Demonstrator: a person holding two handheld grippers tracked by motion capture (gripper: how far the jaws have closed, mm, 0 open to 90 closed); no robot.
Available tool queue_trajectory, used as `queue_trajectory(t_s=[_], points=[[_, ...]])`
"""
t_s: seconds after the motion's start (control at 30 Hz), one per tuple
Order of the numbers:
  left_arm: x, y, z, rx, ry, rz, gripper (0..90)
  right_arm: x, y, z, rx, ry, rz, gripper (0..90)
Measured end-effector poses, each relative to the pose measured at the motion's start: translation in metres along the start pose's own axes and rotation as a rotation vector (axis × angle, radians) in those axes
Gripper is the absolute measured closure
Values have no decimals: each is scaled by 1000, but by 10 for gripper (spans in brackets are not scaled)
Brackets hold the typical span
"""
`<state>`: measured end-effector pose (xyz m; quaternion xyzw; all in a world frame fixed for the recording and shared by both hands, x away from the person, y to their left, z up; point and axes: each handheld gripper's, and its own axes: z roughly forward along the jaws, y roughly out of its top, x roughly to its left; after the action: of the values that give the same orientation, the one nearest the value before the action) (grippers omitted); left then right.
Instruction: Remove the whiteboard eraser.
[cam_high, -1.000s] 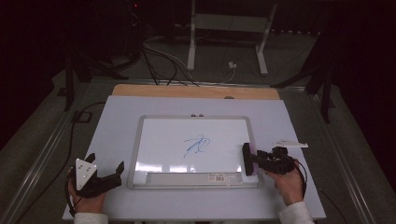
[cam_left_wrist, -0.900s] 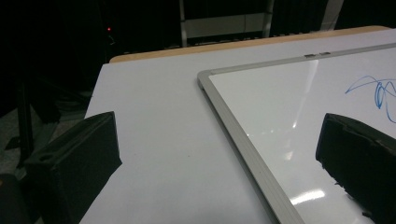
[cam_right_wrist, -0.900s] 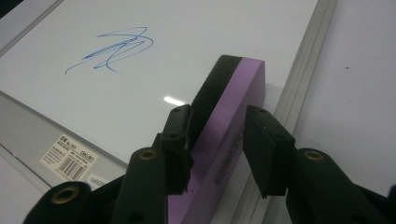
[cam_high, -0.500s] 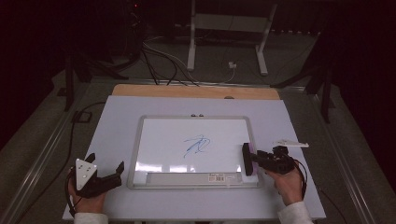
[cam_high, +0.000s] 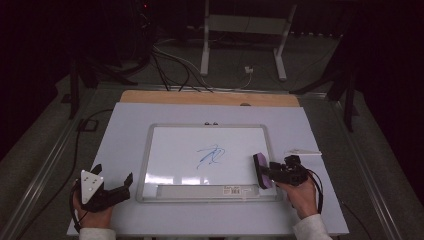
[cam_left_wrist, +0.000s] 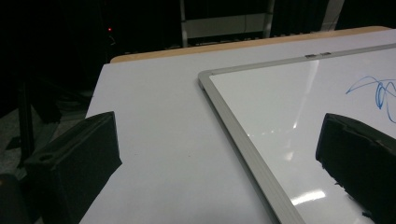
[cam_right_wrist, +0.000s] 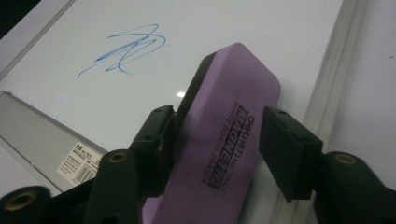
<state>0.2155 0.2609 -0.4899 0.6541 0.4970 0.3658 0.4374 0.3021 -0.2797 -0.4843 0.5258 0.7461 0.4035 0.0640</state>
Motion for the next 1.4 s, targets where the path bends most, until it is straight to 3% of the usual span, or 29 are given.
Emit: queue_trajectory(t_s=[0.17, 0.3, 0.73, 1.0, 1.4], points=[[0, 0, 0, -1, -1, 3, 5, -2, 0, 6, 25, 13, 38, 319], [-1, 0, 0, 0, 0, 4, 5, 0, -1, 10, 46, 15, 24, 304], [-1, 0, 0, 0, 0, 4, 5, 2, -2, 10, 59, 8, 17, 397], [-1, 0, 0, 0, 0, 4, 5, 5, 1, 4, 25, -10, 7, 405], [-1, 0, 0, 2, 1, 5, 5, 16, 11, -4, -25, 0, -22, 406]])
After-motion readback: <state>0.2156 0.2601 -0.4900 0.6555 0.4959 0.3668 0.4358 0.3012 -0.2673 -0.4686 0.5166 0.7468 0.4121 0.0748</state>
